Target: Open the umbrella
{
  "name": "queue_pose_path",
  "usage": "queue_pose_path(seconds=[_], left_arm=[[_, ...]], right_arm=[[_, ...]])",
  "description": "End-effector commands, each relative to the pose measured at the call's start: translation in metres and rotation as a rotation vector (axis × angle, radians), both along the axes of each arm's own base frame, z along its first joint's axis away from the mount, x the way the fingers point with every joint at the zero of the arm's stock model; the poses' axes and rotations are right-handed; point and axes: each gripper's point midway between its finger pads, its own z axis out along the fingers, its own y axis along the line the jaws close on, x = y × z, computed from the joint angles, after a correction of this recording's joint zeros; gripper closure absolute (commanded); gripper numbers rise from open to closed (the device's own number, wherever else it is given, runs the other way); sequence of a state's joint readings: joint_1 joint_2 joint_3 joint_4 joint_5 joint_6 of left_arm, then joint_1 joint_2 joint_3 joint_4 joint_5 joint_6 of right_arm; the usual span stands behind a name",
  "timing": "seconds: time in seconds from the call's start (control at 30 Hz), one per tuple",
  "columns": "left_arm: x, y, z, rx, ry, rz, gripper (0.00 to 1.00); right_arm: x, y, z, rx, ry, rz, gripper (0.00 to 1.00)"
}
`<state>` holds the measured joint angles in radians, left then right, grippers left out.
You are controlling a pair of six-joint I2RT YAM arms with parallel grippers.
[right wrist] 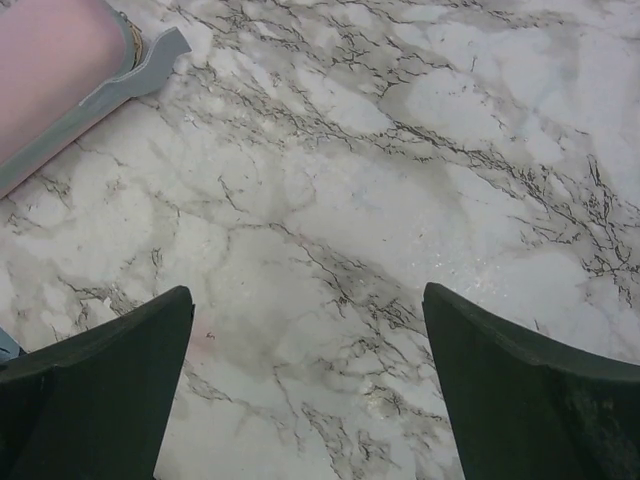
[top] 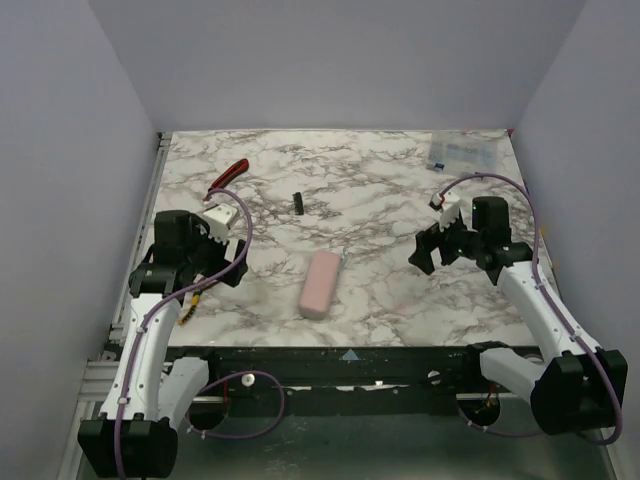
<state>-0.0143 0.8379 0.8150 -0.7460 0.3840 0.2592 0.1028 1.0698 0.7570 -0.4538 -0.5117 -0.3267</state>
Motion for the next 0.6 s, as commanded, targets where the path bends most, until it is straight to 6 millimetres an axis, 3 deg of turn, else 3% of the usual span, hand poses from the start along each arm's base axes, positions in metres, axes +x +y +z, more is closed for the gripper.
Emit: queue_pose_path(seconds=[0.0,0.13,0.43,0.57], left_arm=[[-0.014,-0.019,0.003,-0.024,0.022,-0.136,0.01],[-0.032,-0.046,-0.011,0.061,0.01,-0.336,0.01],[-0.056,-0.089,-0.104,0.469,0.127,-0.678,0.01],[-0.058,-0.11,-0.129,0.576,0.135,-0.744,0.01]], right_arm=[[-0.007,0.003,-0.006,-0.011,0.012,0.067,0.0],[-0.006,-0.004,-0.015,-0.061,0.006,0.064,0.0],[-0.011,-0.014,-0.023,-0.106,0.025,0.034,0.0],[-0.01,-0.02,-0.023,-0.134,0.035,0.007,0.0]])
